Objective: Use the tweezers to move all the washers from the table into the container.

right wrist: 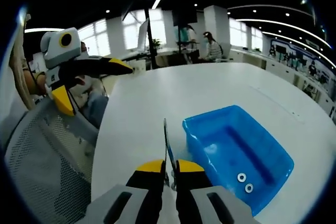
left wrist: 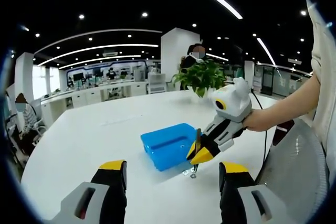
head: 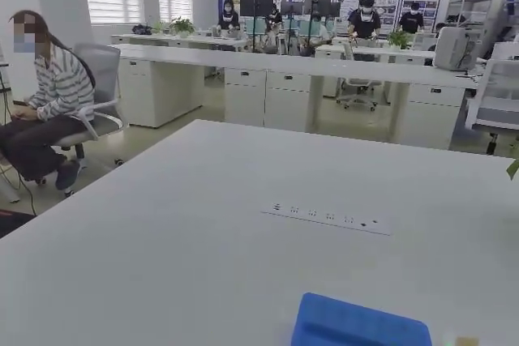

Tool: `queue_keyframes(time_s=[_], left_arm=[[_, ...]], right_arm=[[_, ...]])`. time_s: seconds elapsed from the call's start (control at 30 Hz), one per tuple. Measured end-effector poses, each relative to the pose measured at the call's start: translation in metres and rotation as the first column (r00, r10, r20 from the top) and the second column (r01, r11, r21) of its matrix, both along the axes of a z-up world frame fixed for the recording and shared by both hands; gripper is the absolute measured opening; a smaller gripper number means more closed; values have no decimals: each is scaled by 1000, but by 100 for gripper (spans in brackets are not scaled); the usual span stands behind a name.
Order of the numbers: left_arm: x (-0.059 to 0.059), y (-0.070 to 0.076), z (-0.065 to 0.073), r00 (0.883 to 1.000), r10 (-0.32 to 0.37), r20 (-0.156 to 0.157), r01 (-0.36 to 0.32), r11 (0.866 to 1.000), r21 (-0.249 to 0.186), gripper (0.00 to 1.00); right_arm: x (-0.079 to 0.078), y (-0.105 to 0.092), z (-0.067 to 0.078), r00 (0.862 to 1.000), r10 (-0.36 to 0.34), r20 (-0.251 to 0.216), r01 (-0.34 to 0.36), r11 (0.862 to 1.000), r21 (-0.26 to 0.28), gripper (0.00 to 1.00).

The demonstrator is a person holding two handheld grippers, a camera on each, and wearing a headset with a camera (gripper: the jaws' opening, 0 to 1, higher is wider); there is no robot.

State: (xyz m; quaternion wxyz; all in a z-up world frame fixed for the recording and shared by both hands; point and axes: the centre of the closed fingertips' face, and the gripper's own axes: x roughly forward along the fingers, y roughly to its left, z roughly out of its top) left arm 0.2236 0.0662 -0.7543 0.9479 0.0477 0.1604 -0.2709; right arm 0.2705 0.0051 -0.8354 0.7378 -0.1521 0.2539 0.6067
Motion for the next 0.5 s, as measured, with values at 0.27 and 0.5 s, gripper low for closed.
queue_keyframes(time_s=[0.27, 0.5], left_arm=[[0, 0, 0, 1000, -2, 1, 2, 1000, 1, 72], [1, 1, 0, 1000, 2, 2, -2, 1000, 3, 71]], right_arm=[[2, 0, -4, 1000, 15, 21, -15, 1000, -16, 3], [3, 1, -3, 1000, 4, 10, -4, 1000, -8, 3]])
